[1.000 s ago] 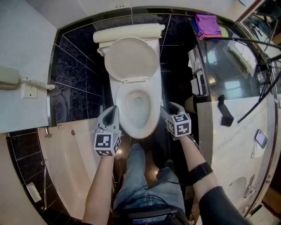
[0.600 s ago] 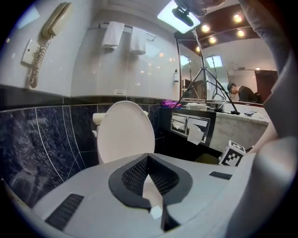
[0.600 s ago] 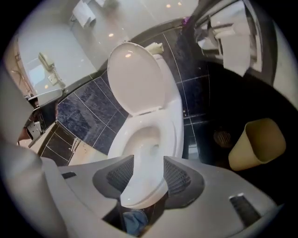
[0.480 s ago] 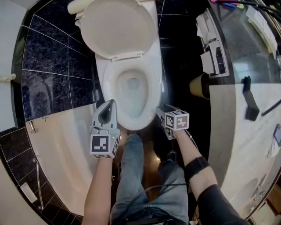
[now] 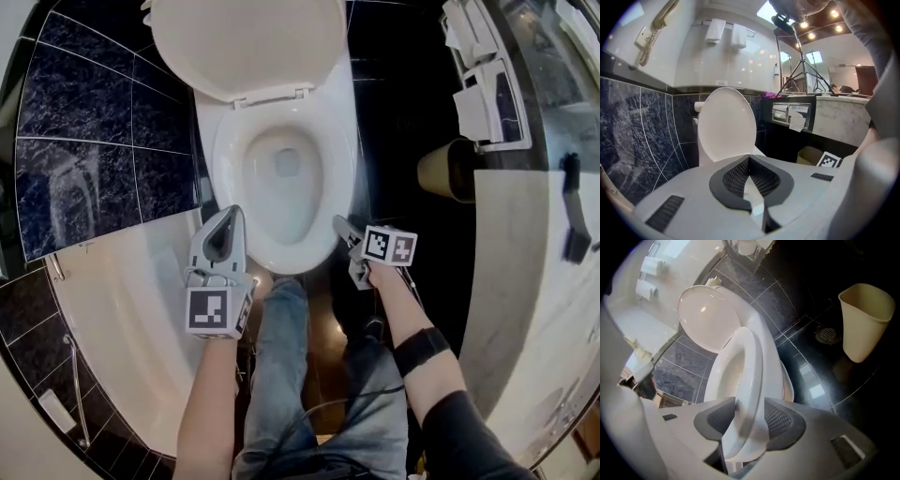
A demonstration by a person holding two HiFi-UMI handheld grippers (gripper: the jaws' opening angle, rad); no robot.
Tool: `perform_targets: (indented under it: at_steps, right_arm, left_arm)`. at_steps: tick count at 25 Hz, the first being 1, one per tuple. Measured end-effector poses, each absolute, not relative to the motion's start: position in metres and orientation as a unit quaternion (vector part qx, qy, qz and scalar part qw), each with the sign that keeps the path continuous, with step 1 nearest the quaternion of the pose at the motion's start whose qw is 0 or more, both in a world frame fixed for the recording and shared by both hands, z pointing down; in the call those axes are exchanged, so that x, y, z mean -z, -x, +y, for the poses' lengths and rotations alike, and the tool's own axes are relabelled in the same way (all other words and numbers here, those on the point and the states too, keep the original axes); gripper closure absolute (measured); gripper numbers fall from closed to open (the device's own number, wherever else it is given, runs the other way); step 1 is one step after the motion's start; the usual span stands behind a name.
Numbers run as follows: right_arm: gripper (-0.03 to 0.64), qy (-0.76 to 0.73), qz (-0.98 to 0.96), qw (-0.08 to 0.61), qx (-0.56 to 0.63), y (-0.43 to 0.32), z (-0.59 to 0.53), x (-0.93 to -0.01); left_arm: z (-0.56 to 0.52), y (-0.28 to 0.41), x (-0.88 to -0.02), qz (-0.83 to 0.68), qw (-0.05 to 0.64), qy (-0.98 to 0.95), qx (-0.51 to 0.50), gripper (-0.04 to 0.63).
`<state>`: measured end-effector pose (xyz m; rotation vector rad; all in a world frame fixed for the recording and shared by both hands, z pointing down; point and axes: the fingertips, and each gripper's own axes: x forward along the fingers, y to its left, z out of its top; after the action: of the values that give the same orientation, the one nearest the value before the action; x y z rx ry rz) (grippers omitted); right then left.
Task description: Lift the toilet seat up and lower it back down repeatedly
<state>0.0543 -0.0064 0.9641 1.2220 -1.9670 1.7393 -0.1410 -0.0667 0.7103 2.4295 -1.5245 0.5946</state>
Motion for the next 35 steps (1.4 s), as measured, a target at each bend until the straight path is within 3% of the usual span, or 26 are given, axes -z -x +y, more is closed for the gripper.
perform_targets:
  at_steps: [17, 35]
  right_arm:
    - [0.486, -0.430, -0.641, 0.096, -0.629, -0.056, -0.008, -0.956]
    - [0.466, -0.411, -0.662, 0.046, -0.624, -0.055, -0.042, -0.812]
  left_arm:
    - [-0.062, 0.144, -0.728, -0.515, 0.124, -0.823, -0.203, 0.600]
    - [0.029, 0.143, -0.693, -0.498, 0.212, -0.804, -0.247, 0.600]
